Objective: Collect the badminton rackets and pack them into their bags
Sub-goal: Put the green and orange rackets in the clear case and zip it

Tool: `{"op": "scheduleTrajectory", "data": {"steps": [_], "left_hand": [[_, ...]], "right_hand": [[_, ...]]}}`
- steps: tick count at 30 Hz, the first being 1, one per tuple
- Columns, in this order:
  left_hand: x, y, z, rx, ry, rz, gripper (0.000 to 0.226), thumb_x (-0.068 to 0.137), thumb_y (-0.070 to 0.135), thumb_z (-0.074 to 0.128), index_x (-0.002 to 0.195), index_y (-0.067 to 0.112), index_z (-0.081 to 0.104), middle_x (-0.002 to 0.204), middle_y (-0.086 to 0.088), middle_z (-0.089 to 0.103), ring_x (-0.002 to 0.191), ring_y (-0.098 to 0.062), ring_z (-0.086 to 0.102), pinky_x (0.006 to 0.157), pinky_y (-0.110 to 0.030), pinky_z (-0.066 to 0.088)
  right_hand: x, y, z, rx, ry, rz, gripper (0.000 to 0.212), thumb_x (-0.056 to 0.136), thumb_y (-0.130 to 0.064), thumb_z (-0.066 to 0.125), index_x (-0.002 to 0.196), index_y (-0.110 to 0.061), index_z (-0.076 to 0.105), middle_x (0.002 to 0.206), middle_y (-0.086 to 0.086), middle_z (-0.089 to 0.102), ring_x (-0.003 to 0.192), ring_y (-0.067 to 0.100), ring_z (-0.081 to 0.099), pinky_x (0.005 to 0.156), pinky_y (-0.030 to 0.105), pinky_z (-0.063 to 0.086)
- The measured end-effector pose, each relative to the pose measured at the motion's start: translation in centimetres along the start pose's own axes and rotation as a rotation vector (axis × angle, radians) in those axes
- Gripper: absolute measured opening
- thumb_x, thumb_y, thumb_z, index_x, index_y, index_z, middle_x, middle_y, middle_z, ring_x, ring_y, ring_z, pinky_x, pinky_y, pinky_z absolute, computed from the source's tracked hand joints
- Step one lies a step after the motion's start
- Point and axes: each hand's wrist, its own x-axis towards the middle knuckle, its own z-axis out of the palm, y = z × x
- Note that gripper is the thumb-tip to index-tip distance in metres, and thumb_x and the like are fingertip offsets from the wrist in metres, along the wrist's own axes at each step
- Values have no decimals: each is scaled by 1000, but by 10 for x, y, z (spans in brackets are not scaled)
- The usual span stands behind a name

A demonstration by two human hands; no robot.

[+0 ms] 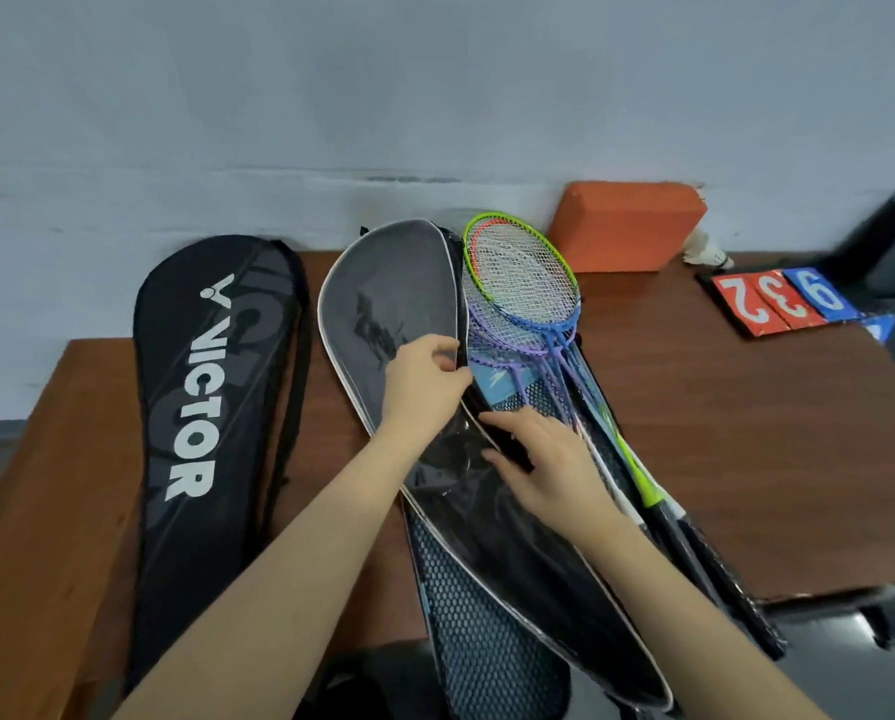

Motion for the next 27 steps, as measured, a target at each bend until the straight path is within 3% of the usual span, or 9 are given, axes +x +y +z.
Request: {"op": "scheduleTrajectory", "data": {"steps": [3, 5, 10, 14, 17, 20, 22, 25, 27], "left_hand": [[-8, -2, 23, -141, 105, -69, 32, 77, 8, 68, 107, 17, 67, 81, 5, 65, 85, -14, 65, 88, -32, 50], [-15, -2, 34, -213, 157, -81, 33, 80, 6, 66, 110, 20, 64, 83, 7, 63, 80, -9, 64, 81, -24, 51], [-37, -2, 44, -241, 224, -31, 37, 81, -4, 62, 113, 14, 62, 79, 11, 56, 65, 2, 55, 70, -11, 44], [-56, -9, 36, -123, 283, 111, 38, 82, -4, 59, 113, 18, 63, 97, 1, 64, 78, -3, 58, 76, -13, 46], [-65, -14, 34, 100, 326, 144, 46, 81, -2, 58, 122, 18, 58, 101, -1, 54, 79, -8, 52, 77, -24, 47], [-71, -22, 37, 322, 235, 157, 70, 76, 10, 68, 139, 20, 38, 117, -3, 44, 101, -16, 52, 85, -34, 47], [-72, -25, 36, 330, 167, 147, 79, 76, 10, 70, 144, 19, 29, 125, -4, 39, 104, -17, 51, 88, -36, 47], [-68, -24, 30, 185, 212, 195, 68, 81, -6, 59, 141, 13, 34, 115, 0, 38, 86, -4, 49, 86, -18, 43], [-63, -21, 26, 135, 281, 230, 60, 83, -10, 54, 138, 10, 40, 109, 0, 39, 89, 4, 46, 86, -3, 34]], "right_hand": [[-5, 19, -7, 289, -40, 165, 26, 87, -28, 60, 111, -17, 63, 101, -4, 65, 94, 4, 60, 82, 18, 47], [-7, 28, -11, 377, -58, 196, 21, 88, -21, 63, 108, -17, 65, 101, -8, 64, 94, -4, 57, 83, 10, 42], [-6, 47, -19, 427, -56, 274, 17, 87, -16, 64, 104, -15, 65, 86, -24, 55, 77, -10, 52, 73, 7, 37], [7, 53, -14, 406, -57, 332, 26, 87, -11, 62, 113, -16, 61, 97, -11, 59, 83, 2, 51, 73, 15, 37], [13, 50, -7, 400, -11, 326, 26, 89, -8, 57, 114, -14, 61, 102, -7, 61, 89, 4, 53, 75, 11, 38], [9, 43, 1, 407, 37, 231, 25, 90, -12, 52, 112, -13, 63, 100, -2, 65, 87, 6, 56, 74, 16, 44], [7, 39, 2, 390, 52, 204, 27, 90, -15, 50, 113, -12, 63, 98, -3, 64, 82, 4, 56, 71, 16, 44], [11, 43, 2, 361, 107, 247, 26, 91, -12, 53, 115, -12, 63, 94, -4, 62, 77, 3, 52, 68, 17, 43], [13, 49, 3, 382, 166, 320, 25, 91, -8, 54, 115, -13, 63, 95, -4, 63, 76, 5, 53, 69, 24, 46]]}}
